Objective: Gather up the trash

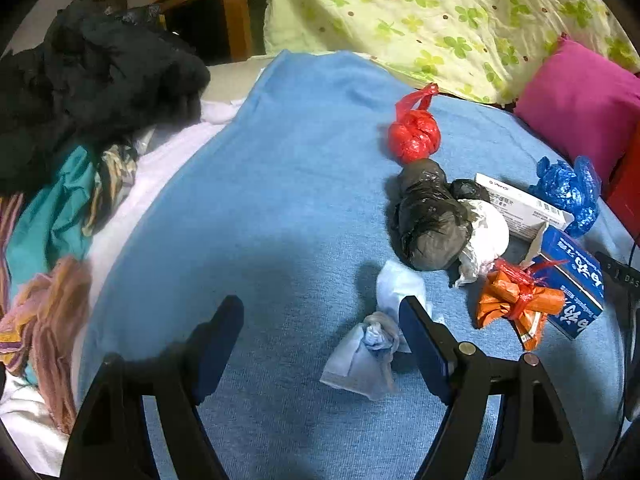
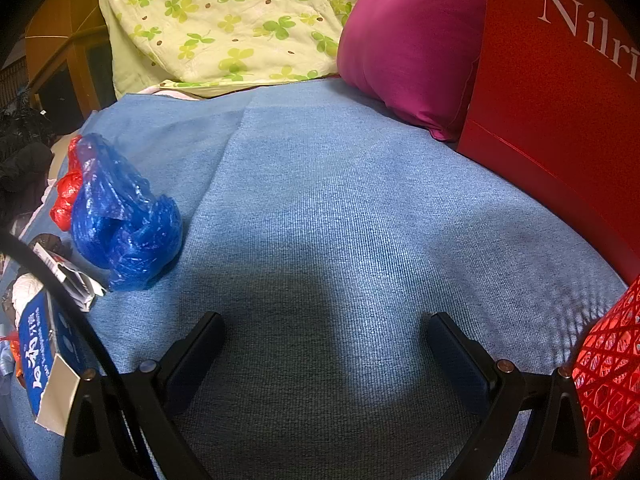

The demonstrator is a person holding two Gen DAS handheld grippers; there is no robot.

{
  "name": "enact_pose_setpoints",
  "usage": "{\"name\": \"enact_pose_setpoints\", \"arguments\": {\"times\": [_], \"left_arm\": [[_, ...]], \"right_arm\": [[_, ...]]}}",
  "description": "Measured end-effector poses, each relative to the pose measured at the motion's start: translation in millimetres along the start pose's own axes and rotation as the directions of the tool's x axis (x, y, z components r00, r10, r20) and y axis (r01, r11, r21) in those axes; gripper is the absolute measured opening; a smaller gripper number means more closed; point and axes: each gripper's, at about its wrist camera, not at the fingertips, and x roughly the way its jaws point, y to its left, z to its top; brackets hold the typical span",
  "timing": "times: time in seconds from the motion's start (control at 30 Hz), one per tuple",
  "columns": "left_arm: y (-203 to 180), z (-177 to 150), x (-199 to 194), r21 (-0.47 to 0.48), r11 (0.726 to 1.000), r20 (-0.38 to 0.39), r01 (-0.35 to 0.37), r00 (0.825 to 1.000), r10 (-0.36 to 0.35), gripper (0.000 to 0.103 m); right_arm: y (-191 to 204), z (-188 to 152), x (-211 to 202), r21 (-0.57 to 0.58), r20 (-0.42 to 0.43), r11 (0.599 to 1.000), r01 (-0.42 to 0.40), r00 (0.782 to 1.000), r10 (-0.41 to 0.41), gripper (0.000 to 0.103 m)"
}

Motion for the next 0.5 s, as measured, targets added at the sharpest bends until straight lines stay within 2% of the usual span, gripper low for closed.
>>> {"name": "enact_pose_setpoints", "arguments": {"times": [0.23,0.33,0.43,0.5], "left_arm": [[1,0,13,-0.028,0.998,-0.049,0.065,0.997,-0.066,0.08],[-4,2,11,-0.025,0.996,-0.037,0.083,0.996,-0.084,0.08],[-8,-2,-1,-0.001,0.998,-0.001,0.064,0.998,-0.064,0.08],[-14,-5,-19,0.01,0.995,0.03,0.099,0.995,-0.099,0.08]], "right_arm": [[0,0,0,0.0,0.0,1.0,-0.001,1.0,0.001,0.103],[0,0,0,0.0,0.0,1.0,-0.001,1.0,0.001,0.103],[0,0,0,0.0,0.0,1.0,-0.001,1.0,0.001,0.103],[0,0,0,-0.001,0.0,1.0,-0.001,1.0,0.001,0.103]]}}
